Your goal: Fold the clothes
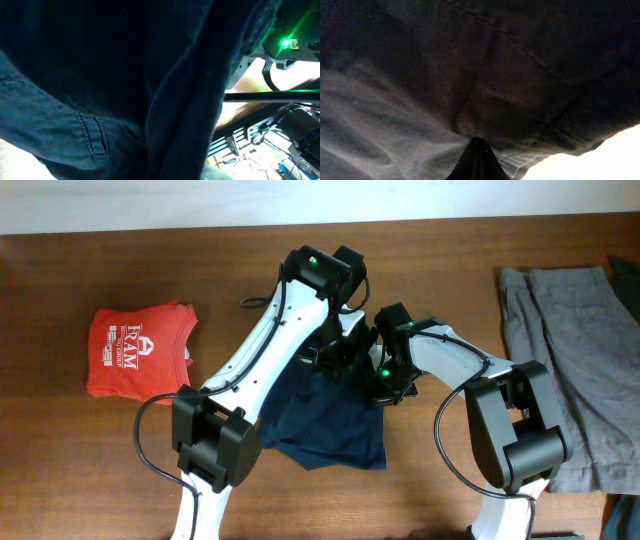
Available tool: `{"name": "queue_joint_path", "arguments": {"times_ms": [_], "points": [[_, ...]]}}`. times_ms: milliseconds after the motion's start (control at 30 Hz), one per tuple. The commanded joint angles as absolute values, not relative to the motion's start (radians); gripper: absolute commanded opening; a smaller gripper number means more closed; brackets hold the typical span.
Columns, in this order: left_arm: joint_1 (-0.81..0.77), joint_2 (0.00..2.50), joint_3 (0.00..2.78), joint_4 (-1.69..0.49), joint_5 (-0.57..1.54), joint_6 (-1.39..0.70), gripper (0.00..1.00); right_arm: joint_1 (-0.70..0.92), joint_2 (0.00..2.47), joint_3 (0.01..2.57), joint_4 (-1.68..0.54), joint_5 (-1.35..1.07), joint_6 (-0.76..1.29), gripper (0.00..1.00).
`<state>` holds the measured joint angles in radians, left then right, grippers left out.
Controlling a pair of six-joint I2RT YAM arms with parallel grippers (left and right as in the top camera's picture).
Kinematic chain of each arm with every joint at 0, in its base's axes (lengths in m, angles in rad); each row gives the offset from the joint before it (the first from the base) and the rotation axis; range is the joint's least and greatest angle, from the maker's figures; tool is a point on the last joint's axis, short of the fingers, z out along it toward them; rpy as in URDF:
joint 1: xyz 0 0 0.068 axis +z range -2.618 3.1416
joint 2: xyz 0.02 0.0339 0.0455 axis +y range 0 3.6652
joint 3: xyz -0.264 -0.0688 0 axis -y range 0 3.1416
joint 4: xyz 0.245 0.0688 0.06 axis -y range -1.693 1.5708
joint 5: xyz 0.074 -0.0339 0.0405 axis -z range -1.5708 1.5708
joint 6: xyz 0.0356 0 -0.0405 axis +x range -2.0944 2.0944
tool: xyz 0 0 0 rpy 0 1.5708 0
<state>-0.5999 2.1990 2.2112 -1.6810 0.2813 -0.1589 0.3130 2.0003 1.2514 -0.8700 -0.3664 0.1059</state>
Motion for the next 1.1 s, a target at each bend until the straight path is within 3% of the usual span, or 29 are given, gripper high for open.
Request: {"name": "queue_joint_path", "arguments": {"times_ms": [0, 233, 567, 767, 1067], "points": [[-0.603, 2.165, 2.207, -1.678, 0.293, -0.171, 0.00, 0.302, 2.041, 1.235, -0.869, -0.225, 0.113, 0.04], [-0.603, 2.165, 2.207, -1.665, 0.280, -0.172, 0.00, 0.172, 1.889, 1.360, -1.045, -0.082, 0.227, 0.11], [-0.631, 2.165, 2.205, -1.629, 0.285, -0.199, 0.02, 0.023, 1.867, 1.459, -1.134, -0.124, 0.189, 0.18], [-0.712, 2.173, 2.193, -1.581, 0.280, -0.210, 0.30, -0.007, 1.867, 1.459, -1.138, -0.127, 0.189, 0.18], [-0.776, 2.218, 2.192, -1.576, 0.242, -0.216, 0.31, -0.015, 1.867, 1.459, -1.139, -0.150, 0.188, 0.18]]}}
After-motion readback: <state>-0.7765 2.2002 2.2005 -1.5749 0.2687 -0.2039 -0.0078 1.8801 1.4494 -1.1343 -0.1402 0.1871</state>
